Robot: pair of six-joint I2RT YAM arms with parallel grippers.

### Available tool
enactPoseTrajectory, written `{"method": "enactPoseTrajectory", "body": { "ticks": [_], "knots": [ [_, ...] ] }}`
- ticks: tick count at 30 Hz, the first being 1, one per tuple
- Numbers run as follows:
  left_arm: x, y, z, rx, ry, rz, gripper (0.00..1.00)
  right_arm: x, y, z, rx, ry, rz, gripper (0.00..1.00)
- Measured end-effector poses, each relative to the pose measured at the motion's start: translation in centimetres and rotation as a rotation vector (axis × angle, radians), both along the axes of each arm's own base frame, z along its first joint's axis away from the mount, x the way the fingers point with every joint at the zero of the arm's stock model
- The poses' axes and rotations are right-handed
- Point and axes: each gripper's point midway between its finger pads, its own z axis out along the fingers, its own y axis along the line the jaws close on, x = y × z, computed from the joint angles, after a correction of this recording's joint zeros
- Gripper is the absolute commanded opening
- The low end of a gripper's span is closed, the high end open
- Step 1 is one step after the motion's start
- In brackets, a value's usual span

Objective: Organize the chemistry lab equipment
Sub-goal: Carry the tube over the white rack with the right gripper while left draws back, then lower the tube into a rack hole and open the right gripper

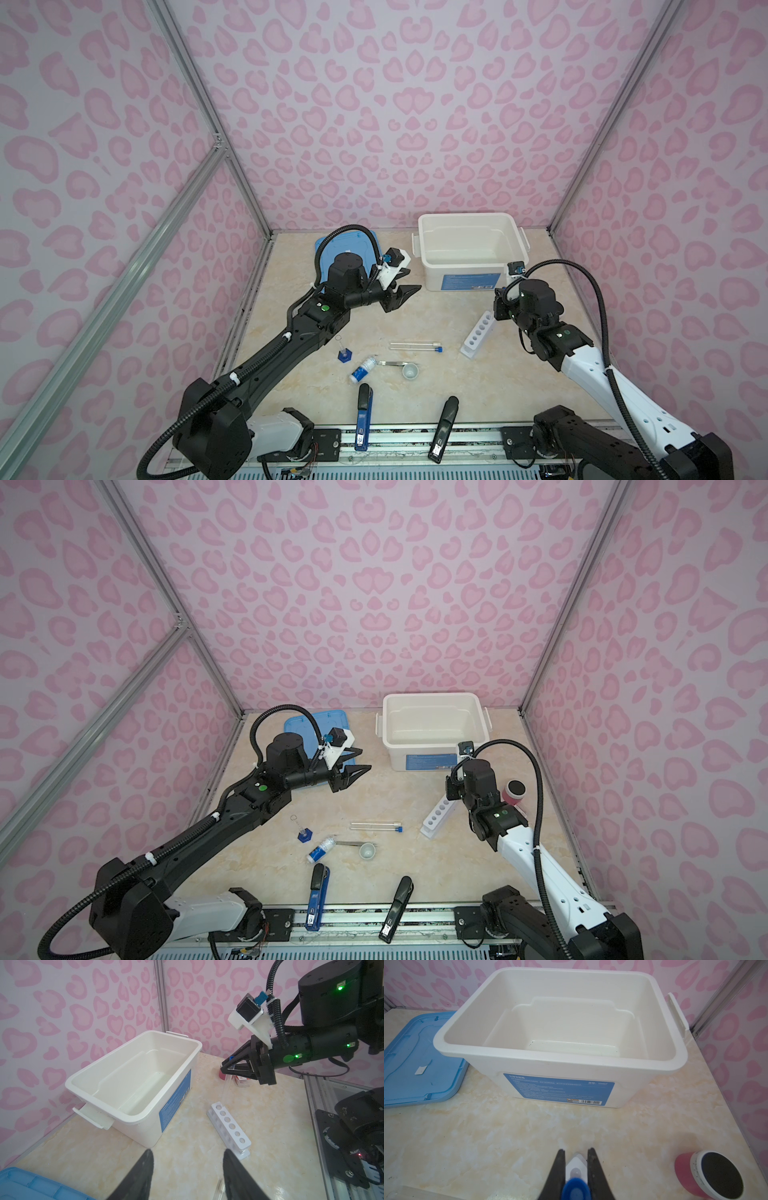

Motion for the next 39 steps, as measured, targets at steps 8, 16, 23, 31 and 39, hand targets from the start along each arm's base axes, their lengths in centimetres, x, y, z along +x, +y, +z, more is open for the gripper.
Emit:
{"method": "enactPoseTrajectory", "body": {
  "ticks": [8, 16, 23, 31, 39],
  "knots": [
    [0.0, 0.0, 0.0, 0.000, -0.001, 0.001, 0.56, 0.6, 0.1, -0.1, 0.009, -0.028, -0.003, 0.09],
    [0.3, 0.2, 0.1, 0.003, -0.007, 0.022, 0.56, 0.5, -0.1, -1.1, 0.005, -0.027, -0.010, 0.09],
    [0.3, 0.3, 0.3, 0.002, -0.012, 0.028, 0.56, 0.4, -0.2, -2.0, 0.010, -0.032, -0.020, 0.09],
    [0.4, 0.4, 0.2, 0.005, -0.011, 0.034, 0.56, 0.5, -0.3, -3.5, 0.017, -0.033, -0.029, 0.08],
    [0.6, 0.6, 0.6, 0.006, -0.018, 0.047, 0.57, 0.4, -0.4, -4.4, 0.022, -0.041, -0.035, 0.09]
  ]
}}
